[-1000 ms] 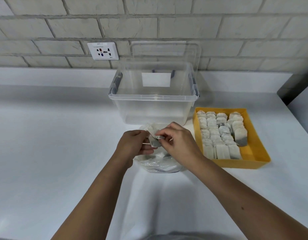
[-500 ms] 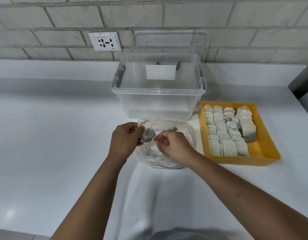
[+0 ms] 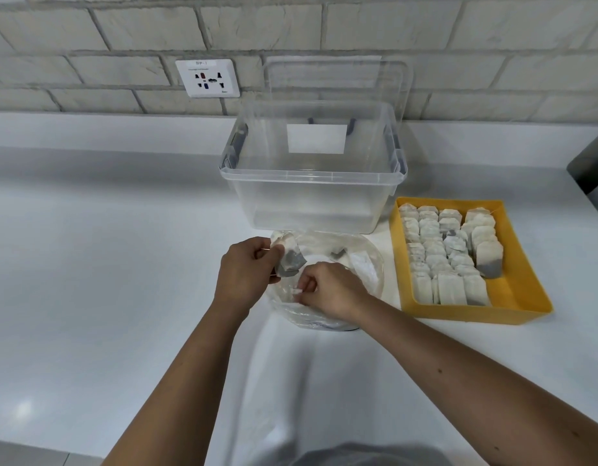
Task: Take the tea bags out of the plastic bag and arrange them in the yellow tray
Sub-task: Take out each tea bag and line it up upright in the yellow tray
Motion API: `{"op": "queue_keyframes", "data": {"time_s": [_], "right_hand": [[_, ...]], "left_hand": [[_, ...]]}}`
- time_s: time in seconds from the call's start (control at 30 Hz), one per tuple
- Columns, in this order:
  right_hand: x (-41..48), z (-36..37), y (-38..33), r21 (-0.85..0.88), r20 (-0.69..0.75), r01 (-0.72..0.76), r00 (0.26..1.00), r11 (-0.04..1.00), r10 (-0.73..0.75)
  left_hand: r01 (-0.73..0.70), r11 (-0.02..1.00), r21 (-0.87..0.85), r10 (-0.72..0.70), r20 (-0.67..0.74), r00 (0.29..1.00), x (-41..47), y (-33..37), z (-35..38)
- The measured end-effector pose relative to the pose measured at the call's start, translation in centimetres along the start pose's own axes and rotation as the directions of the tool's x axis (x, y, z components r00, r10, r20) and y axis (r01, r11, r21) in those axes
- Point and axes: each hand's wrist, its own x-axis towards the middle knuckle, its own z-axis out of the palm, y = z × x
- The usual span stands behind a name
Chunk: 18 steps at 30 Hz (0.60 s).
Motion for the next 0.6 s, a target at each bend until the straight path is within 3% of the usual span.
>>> {"op": "queue_keyframes", "data": {"time_s": [0.1, 0.27, 0.4, 0.5, 0.6], "right_hand": [[-0.6, -1.8, 0.5, 0.084, -0.082, -0.016, 0.996, 0.996, 0.023], [-2.2, -5.3, 1.2, 0.295, -0.337, 0.035, 0.939, 0.955, 0.069], [-2.9, -5.8, 0.8, 0.215, -0.548, 0.206, 0.835, 0.955, -0.057], [-3.3, -5.9, 0.6, 0.038, -0.688, 0.352, 0.688, 0.935, -0.231], [-3.6, -5.9, 0.8, -0.019, -0.668, 0.479, 0.647, 0.878, -0.368]], "left_hand": [[0.013, 1.000, -0.001, -0.013, -0.008, 1.000, 0.0, 0.0, -0.2], [0.081, 0.995, -0.055, -0.080, 0.025, 0.996, -0.1, 0.3, 0.0], [0.139, 0.985, -0.104, -0.125, 0.130, 0.984, -0.8, 1.1, 0.9], [0.164, 0.978, -0.126, -0.132, 0.234, 0.963, -1.5, 1.9, 1.4], [0.233, 0.959, -0.160, -0.175, 0.312, 0.934, -1.7, 2.5, 1.5]]}}
